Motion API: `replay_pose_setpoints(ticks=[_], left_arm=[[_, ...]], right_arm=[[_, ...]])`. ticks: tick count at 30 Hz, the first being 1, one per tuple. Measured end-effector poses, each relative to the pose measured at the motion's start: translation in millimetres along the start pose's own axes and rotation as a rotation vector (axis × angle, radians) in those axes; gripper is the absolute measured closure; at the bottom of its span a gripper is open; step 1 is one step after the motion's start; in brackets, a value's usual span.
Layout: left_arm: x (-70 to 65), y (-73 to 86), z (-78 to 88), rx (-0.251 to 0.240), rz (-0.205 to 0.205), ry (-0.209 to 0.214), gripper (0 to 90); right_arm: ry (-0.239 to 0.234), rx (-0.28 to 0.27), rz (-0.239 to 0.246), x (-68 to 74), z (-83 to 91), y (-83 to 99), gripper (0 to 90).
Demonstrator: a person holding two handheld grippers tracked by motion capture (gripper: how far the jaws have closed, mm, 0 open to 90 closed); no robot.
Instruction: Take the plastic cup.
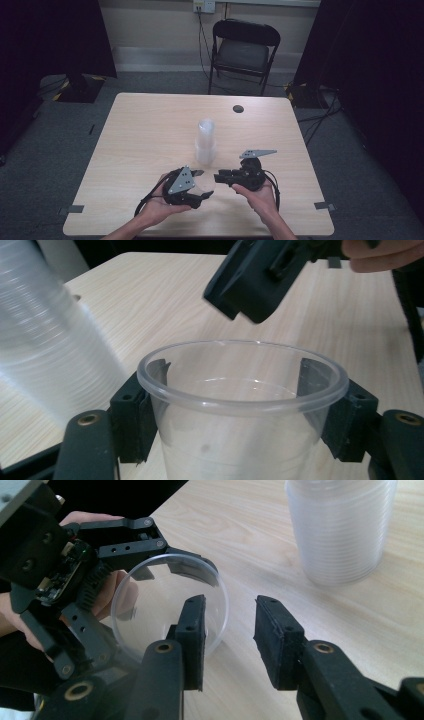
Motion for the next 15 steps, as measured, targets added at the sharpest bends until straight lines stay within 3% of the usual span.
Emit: replay_pose_setpoints(ticks=[3,7,15], left_arm=[[5.8,1.1,3.0,-0.011,0.027,-0.018,29.1],[12.5,-0.3,7.1,-0.032,0.067,-0.036,29.1],[19.3,-3.5,14.4,-0.073,0.133,-0.044,29.2]], right_arm=[[-0.001,-0.037,0.021,-1.7,4.1,-5.3,65.0],[0.006,-0.059,0.007,-4.8,8.6,-5.1,65.0],[0.073,-0.064,0.024,-13.0,10.7,1.8,62.0]])
Point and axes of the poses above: each handheld gripper's, and its own axes: z roughly backward along the jaws, y roughly out of its underside, x roughly to its left, the point moved 5 cm from there along -z, roughly forward along the jaws, and after that the axes turned 4 degrees about z, right-handed, at the moved point
